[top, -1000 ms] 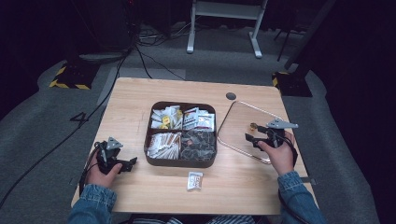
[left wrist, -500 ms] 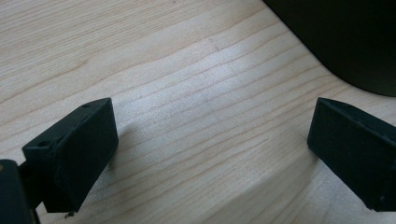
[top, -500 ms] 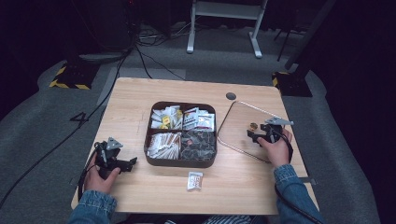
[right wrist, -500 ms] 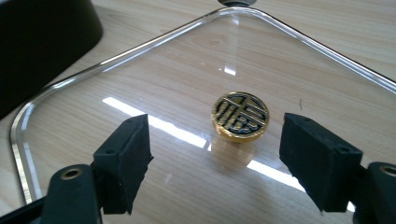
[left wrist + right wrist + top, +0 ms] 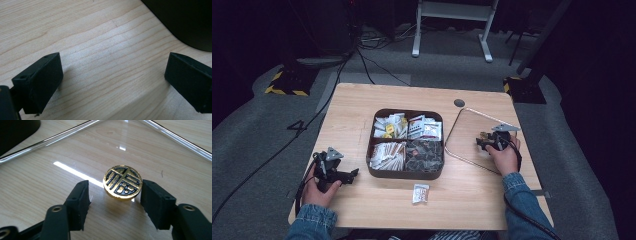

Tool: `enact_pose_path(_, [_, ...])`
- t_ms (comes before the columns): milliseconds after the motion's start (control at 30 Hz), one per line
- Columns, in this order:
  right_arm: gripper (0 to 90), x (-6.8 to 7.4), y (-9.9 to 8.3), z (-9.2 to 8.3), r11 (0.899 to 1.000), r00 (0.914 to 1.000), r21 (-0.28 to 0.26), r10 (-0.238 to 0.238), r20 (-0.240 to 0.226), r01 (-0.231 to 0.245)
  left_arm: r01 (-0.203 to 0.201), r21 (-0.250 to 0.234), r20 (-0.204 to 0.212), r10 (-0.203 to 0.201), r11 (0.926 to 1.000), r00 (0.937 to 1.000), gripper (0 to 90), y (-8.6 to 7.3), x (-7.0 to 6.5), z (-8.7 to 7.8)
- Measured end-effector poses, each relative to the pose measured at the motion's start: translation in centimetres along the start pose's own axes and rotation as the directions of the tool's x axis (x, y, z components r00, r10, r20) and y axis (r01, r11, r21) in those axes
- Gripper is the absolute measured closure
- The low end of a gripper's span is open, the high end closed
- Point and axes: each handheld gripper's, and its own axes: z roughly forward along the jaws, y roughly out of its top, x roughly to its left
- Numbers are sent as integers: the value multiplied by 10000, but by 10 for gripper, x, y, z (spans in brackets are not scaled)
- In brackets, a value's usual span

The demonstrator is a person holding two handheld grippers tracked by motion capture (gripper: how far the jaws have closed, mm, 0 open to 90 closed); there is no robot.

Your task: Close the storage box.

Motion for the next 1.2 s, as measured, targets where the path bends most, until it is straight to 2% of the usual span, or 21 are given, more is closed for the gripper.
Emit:
enact_pose_path(167, [464,-1,1,2,9998,9998,-41,175,136,-174,31,5,-31,-31,10000,10000,22,0,0,0])
enact_pose_path(367, [491,0,4,5,10000,9998,-60,78,202,-77,28,1,-28,-28,10000,10000,21,0,0,0])
enact_pose_path(533, [582,-2,4,5,9997,9996,-121,216,180,-214,35,2,-29,-35,10000,10000,21,0,0,0])
enact_pose_path(933, [589,0,4,4,9999,9996,-143,77,279,-73,49,9,-52,-49,10000,10000,21,-1,-1,-1])
enact_pose_path(1200, [591,0,4,4,9996,9992,-161,248,305,-243,53,11,-41,-53,10000,10000,20,-1,-2,-1])
